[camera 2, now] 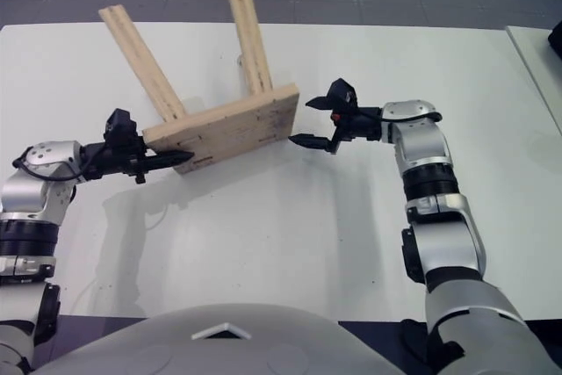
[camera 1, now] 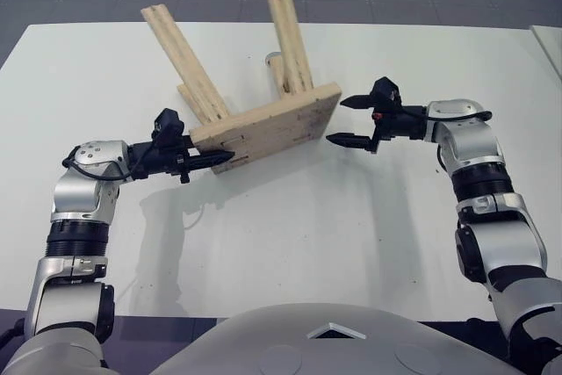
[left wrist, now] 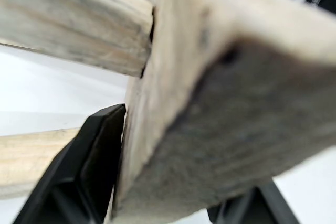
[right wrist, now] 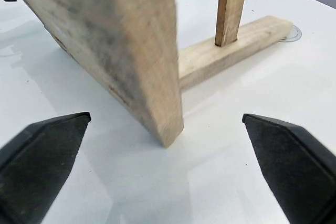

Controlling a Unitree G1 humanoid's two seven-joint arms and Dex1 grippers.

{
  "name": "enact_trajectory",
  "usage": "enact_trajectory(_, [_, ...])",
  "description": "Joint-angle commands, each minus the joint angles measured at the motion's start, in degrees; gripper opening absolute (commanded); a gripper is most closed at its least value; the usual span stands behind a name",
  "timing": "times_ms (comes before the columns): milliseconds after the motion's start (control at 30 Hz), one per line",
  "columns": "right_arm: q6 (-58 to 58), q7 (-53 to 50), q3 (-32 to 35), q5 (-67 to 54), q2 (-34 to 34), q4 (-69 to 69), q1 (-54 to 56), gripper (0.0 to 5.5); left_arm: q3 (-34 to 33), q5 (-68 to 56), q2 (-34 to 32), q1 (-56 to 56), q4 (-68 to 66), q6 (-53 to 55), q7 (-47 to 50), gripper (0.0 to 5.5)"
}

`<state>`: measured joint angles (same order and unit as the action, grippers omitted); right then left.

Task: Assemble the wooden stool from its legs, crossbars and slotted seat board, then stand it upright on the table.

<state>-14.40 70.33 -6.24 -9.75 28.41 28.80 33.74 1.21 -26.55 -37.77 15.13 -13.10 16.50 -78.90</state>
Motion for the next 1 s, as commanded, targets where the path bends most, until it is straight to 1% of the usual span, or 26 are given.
enact_trajectory(33, [-4.1, 0.5, 2.0, -2.9, 3.9, -10.2, -5.5, 5.4, 3.7, 1.7, 0.5, 1.9, -2.7, -1.9, -5.6, 1.93])
enact_trajectory(200, [-11.5, 5.2, 2.8, -9.7, 9.0, -25.8, -13.6, 5.4, 5.8, 4.7, 3.1, 7.1, -10.7, -7.0, -6.8, 1.83])
enact_trajectory(267, [-14.0, 5.2, 2.6, -12.1, 9.2, -30.1, -15.0, 5.4, 6.2, 5.6, 3.4, 8.4, -13.8, -8.9, -7.7, 1.78])
enact_trajectory(367, [-15.3, 4.0, 1.7, -13.1, 8.5, -32.3, -15.3, 4.93, 6.2, 6.1, 3.9, 10.2, -17.1, -10.5, -8.9, 1.74])
enact_trajectory(567, [-14.8, 3.2, -0.5, -13.0, 7.5, -31.1, -15.5, 3.93, 6.2, 6.9, 4.6, 13.6, -22.3, -12.2, -10.9, 1.74])
enact_trajectory(667, [-14.9, 3.9, -1.4, -13.0, 7.9, -29.3, -15.4, 3.6, 6.1, 6.8, 4.5, 14.9, -24.3, -11.9, -12.0, 1.74])
enact_trajectory(733, [-17.2, 4.8, -1.4, -14.2, 8.0, -27.0, -14.3, 3.29, 5.9, 5.8, 4.0, 15.3, -24.2, -9.9, -13.0, 1.74])
enact_trajectory(933, [-19.3, 4.5, -2.5, -14.6, 5.2, -17.4, -8.6, 2.35, 5.7, 1.8, 3.3, 16.3, -20.7, -3.6, -13.6, 1.74])
enact_trajectory(967, [-20.7, 4.9, -2.0, -15.8, 5.0, -16.9, -7.7, 2.17, 5.8, 0.8, 3.0, 16.5, -19.7, -1.9, -13.6, 1.74])
enact_trajectory(1000, [-22.1, 5.1, -1.1, -17.1, 4.9, -16.7, -6.8, 2.11, 5.7, -0.3, 2.7, 16.7, -18.6, -0.4, -13.6, 1.74])
